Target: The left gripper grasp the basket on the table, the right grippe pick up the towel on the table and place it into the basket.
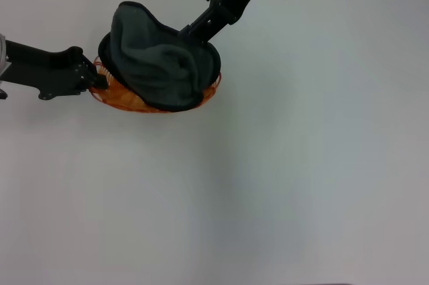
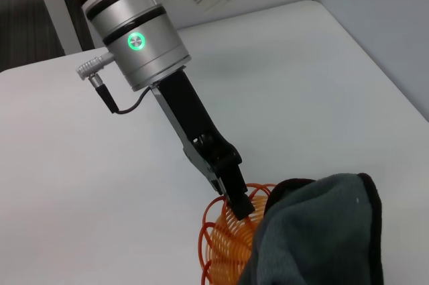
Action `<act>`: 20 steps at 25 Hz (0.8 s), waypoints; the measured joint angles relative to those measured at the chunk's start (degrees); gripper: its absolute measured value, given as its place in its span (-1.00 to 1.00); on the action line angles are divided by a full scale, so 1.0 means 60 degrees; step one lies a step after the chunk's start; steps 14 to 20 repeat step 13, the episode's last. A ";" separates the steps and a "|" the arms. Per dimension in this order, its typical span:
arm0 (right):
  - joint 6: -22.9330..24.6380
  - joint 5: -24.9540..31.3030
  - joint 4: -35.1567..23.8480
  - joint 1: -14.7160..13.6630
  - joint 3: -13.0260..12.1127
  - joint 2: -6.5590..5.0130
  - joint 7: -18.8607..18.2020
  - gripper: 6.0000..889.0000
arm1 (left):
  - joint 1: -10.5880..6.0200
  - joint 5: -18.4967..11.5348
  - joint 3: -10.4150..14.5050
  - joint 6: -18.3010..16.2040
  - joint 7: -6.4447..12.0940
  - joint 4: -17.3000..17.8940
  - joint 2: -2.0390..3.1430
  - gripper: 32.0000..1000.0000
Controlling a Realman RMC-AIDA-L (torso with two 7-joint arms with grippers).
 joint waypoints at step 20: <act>0.0001 -0.0011 -0.0016 0.0002 0.0004 0.0000 -0.0001 0.96 | -0.0019 0.0000 0.0000 -0.0023 0.0000 0.0000 0.0000 -0.90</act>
